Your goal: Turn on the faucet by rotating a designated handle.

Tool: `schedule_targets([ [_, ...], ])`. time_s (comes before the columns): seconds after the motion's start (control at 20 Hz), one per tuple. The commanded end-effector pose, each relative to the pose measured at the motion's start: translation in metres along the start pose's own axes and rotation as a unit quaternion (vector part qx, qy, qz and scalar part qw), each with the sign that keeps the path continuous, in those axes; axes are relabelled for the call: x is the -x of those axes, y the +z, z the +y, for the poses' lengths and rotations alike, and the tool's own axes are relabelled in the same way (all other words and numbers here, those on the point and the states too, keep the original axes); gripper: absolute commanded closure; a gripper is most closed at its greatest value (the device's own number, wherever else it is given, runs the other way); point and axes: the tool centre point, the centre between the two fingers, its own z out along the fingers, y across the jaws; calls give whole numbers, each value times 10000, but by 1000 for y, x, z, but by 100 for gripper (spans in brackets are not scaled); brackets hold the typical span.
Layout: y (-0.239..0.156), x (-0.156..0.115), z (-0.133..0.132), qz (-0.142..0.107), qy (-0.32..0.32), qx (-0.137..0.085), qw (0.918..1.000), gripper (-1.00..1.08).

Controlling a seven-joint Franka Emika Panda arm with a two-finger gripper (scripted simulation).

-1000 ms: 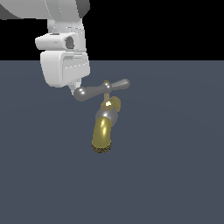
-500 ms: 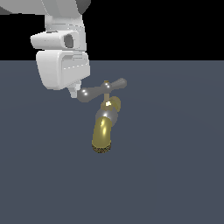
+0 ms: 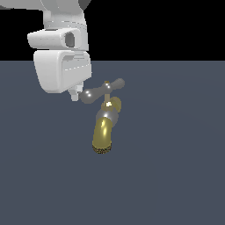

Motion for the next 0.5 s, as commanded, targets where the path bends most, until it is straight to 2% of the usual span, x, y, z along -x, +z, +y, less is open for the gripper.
schedule_targets([
  [0.0, 0, -11, 1, 9, 92, 14, 10000, 108],
  [0.05, 0, -1, 2, 6, 1, 2, 10000, 108],
  [0.45, 0, -40, 6, 6, 34, 8, 10000, 108],
])
